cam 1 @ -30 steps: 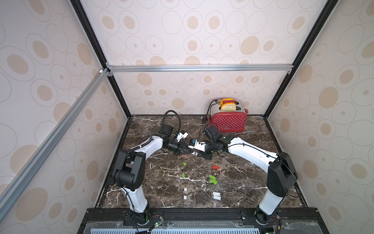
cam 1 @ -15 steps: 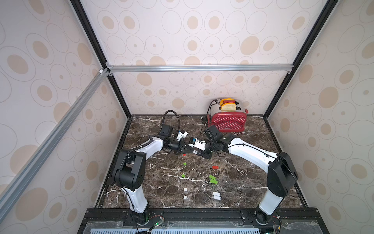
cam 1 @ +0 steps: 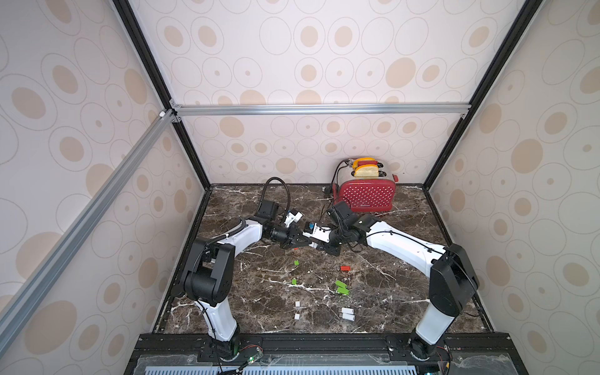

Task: Close the usb drive cover
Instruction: Close the cover of the USB drive.

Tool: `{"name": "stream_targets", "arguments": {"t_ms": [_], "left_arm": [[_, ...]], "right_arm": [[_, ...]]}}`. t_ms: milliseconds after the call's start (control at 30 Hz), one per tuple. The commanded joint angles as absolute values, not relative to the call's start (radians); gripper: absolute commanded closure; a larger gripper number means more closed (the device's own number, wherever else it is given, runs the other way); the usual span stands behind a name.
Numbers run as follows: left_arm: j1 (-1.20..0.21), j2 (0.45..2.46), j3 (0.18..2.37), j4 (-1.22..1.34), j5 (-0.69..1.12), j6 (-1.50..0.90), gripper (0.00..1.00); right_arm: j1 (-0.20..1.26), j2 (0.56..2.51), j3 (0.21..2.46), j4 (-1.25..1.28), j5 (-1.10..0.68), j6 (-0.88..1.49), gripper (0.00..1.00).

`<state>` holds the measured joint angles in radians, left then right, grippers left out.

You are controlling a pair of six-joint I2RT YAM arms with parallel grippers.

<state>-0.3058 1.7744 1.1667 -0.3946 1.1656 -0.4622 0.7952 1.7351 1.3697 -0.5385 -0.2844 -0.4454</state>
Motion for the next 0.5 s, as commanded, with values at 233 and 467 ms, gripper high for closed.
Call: {"name": "stream_targets", "arguments": {"t_ms": [233,467], "left_arm": [[-0.249,1.65,1.223,-0.512,1.146,-0.371,0.39],[-0.152,1.559,1.211,-0.657,1.011,-0.183,0.01]], "right_arm": [[0.781,1.685,1.337,-0.51,-0.26,-0.589,1.0],[0.705,1.74,1.375,-0.563,-0.284,-0.705,1.0]]}}
